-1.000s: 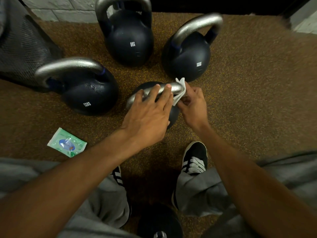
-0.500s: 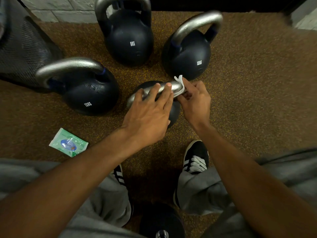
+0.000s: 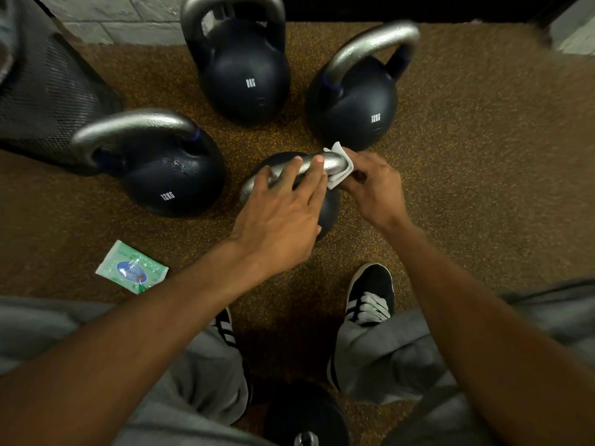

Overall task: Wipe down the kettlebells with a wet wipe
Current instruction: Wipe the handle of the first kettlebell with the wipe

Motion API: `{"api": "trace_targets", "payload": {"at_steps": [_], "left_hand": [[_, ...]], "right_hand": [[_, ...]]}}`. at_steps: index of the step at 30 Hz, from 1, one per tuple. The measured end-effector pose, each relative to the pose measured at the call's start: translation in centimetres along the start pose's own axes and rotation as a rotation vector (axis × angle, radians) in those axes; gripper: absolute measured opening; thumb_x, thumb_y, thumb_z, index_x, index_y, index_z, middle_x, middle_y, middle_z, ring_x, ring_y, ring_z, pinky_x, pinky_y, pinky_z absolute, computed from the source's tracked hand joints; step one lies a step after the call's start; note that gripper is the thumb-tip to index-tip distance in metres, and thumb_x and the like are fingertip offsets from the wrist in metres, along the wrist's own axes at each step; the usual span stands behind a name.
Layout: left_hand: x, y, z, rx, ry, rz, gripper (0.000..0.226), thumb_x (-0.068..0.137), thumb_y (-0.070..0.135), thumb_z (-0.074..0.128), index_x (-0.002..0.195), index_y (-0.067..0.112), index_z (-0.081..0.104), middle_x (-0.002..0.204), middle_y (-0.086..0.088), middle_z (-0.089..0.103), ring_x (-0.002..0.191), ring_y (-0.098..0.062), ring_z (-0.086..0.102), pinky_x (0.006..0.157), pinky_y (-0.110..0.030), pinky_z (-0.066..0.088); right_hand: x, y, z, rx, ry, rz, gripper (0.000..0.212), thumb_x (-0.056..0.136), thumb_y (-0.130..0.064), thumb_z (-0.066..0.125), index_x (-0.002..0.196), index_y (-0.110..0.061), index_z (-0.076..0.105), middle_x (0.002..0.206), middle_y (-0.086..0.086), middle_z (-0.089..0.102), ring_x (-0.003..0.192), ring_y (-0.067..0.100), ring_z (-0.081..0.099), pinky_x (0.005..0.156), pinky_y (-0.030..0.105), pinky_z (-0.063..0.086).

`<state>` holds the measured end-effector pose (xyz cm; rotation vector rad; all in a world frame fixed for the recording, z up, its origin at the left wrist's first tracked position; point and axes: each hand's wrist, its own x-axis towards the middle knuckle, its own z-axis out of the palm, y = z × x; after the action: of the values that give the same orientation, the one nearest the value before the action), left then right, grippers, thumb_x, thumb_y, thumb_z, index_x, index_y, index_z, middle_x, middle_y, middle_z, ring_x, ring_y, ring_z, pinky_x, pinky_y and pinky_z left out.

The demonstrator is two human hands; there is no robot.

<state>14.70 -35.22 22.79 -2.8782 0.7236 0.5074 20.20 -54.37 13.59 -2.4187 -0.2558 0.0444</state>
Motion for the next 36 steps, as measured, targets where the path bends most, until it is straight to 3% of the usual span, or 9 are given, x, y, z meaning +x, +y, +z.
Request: {"api": "trace_targets", "payload": {"at_steps": [4,7,11,15,20,24,28,31,36], "left_hand": [[-0.1,-0.1,0.0,0.0,0.013,0.0,0.082,0.103,0.051,0.043,0.162,0.009,0.005,0.171,-0.013,-0.004,0.156,-0.036,0.006,0.119,-0.059,0.024],[0.0,-0.1,-0.1,0.001,0.007,0.004,0.081,0.104,0.05,0.041,0.162,0.009,0.003,0.171,-0.012,-0.006,0.156,-0.036,0.005,0.121,-0.06,0.022],[-0.2,-0.2,0.1,-0.011,0.022,0.007,0.081,0.103,0.05,0.042,0.162,0.008,0.005,0.171,-0.013,-0.003,0.156,-0.035,0.006,0.12,-0.06,0.023],[-0.2,-0.2,0.2,-0.026,0.045,0.004,0.083,0.101,0.051,0.046,0.162,0.009,0.009,0.171,-0.013,0.001,0.156,-0.034,0.009,0.12,-0.06,0.025],[-0.2,-0.5,0.2,-0.024,0.048,0.011,0.083,0.101,0.052,0.046,0.162,0.01,0.009,0.171,-0.011,0.002,0.156,-0.032,0.009,0.119,-0.061,0.025],[-0.2,-0.4,0.1,-0.026,0.033,0.005,0.083,0.102,0.051,0.046,0.162,0.01,0.005,0.171,-0.01,-0.001,0.156,-0.031,0.007,0.119,-0.06,0.022],[-0.2,-0.3,0.1,-0.04,0.037,-0.001,0.083,0.102,0.05,0.047,0.162,0.01,0.007,0.171,-0.01,-0.002,0.156,-0.032,0.006,0.119,-0.059,0.022],[-0.3,-0.2,0.2,-0.036,0.049,-0.003,0.082,0.102,0.049,0.047,0.162,0.01,0.008,0.171,-0.011,-0.001,0.156,-0.033,0.008,0.119,-0.059,0.023],[-0.2,-0.3,0.2,-0.024,0.041,0.005,0.082,0.103,0.05,0.044,0.162,0.009,0.005,0.171,-0.012,-0.004,0.156,-0.033,0.006,0.12,-0.06,0.023]], "right_hand": [[-1.1,-1.6,0.3,0.016,0.006,-0.023,0.056,0.1,-0.017,0.061,0.153,-0.016,0.043,0.148,0.005,0.055,0.134,0.02,0.052,0.111,0.037,0.042],[-2.2,-1.5,0.9,0.108,-0.084,0.079,0.062,0.103,-0.014,0.053,0.159,-0.024,0.029,0.15,0.002,0.054,0.134,0.018,0.052,0.113,0.041,0.042],[-0.5,-0.9,0.3,0.166,-0.172,0.12,0.05,0.098,-0.021,0.045,0.147,-0.031,0.047,0.13,-0.009,0.065,0.121,0.014,0.059,0.114,0.04,0.033],[2.2,-3.1,-1.5,0.266,-0.238,0.119,0.042,0.095,-0.03,0.038,0.12,-0.025,0.072,0.11,-0.007,0.069,0.103,0.005,0.06,0.096,0.034,0.048],[5.6,-4.5,-3.8,0.294,-0.503,0.321,0.062,0.086,-0.049,0.026,0.103,-0.022,0.079,0.106,-0.004,0.077,0.105,0.019,0.067,0.102,0.047,0.048],[4.4,-5.1,-4.3,0.117,-0.434,0.249,0.076,0.084,-0.054,0.016,0.122,-0.02,0.071,0.126,0.003,0.07,0.116,0.027,0.061,0.104,0.047,0.045],[-0.5,-4.4,-2.8,0.375,-0.248,0.321,0.06,0.096,-0.05,0.018,0.145,-0.041,0.052,0.148,0.002,0.055,0.136,0.014,0.047,0.113,0.037,0.037],[-2.1,-4.4,-1.8,0.464,-0.184,0.36,0.058,0.099,-0.048,0.016,0.154,-0.042,0.036,0.159,-0.001,0.041,0.138,0.002,0.034,0.108,0.023,0.028],[-0.8,-3.4,-0.9,0.417,-0.227,0.486,0.062,0.096,-0.068,0.018,0.146,-0.047,0.047,0.156,0.001,0.046,0.144,0.023,0.039,0.117,0.052,0.031]]}}
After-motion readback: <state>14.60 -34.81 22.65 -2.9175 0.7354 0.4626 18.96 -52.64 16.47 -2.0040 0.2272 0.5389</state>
